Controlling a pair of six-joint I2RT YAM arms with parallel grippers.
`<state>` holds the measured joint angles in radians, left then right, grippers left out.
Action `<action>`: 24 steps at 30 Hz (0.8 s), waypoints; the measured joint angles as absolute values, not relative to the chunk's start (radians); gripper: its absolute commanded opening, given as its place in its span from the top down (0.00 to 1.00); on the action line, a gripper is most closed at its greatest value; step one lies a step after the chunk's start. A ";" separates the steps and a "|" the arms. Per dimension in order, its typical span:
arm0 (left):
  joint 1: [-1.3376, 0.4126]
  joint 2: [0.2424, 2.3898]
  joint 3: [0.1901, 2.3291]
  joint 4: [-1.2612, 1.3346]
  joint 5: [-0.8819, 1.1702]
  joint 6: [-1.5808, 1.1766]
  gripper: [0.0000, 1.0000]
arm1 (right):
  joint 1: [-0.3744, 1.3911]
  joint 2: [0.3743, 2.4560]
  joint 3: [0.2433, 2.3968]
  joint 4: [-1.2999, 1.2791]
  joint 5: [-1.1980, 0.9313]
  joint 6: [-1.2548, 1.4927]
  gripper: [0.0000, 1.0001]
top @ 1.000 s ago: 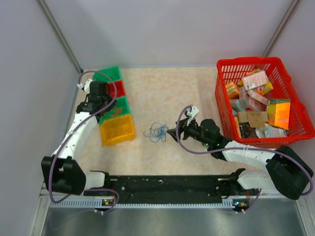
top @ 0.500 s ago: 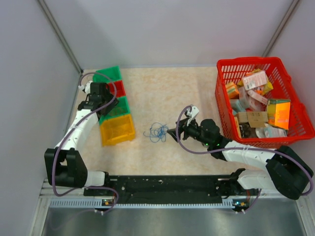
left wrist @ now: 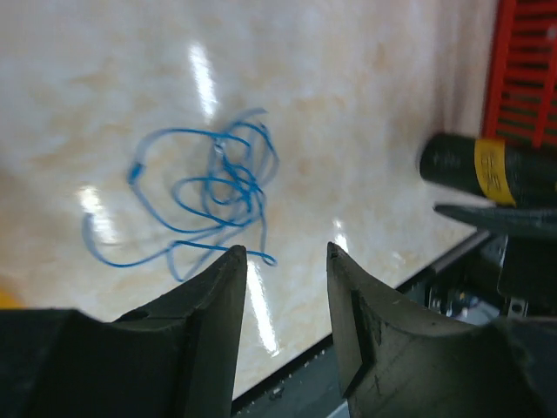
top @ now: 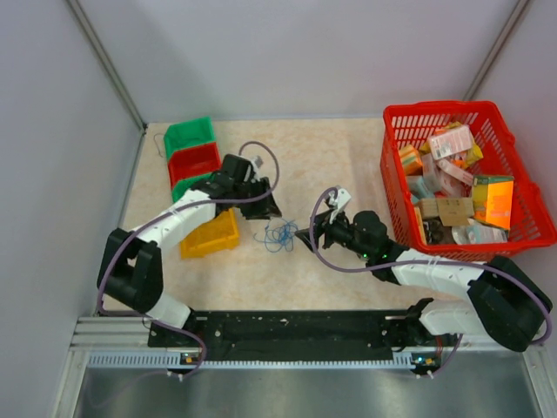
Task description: Untangle the cables
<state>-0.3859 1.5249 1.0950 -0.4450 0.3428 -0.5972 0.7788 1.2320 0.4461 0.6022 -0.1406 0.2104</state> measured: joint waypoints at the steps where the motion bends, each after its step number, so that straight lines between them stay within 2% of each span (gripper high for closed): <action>1: -0.436 1.530 1.095 -0.445 0.359 -0.583 0.53 | 0.779 1.232 0.446 0.602 -0.141 0.210 0.31; 5: -0.532 1.554 1.090 -0.453 0.384 -0.571 0.49 | 0.779 1.232 0.446 0.602 -0.141 0.210 0.31; 10: -0.600 1.556 1.081 -0.498 0.269 -0.546 0.44 | 0.779 1.232 0.446 0.602 -0.138 0.210 0.31; 17: -0.629 1.616 1.097 -0.551 0.219 -0.538 0.41 | 0.779 1.222 0.446 0.601 -0.133 0.209 0.31; 21: -0.629 1.630 1.092 -0.551 0.210 -0.582 0.43 | 0.779 1.213 0.446 0.601 -0.130 0.209 0.31; 24: -0.630 1.638 1.095 -0.538 0.195 -0.617 0.48 | 0.779 1.211 0.446 0.602 -0.130 0.209 0.31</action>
<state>-0.6296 1.6379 1.0950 -0.5385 0.1951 -0.6174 0.7788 1.2106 0.4461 0.6018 -0.1295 0.2092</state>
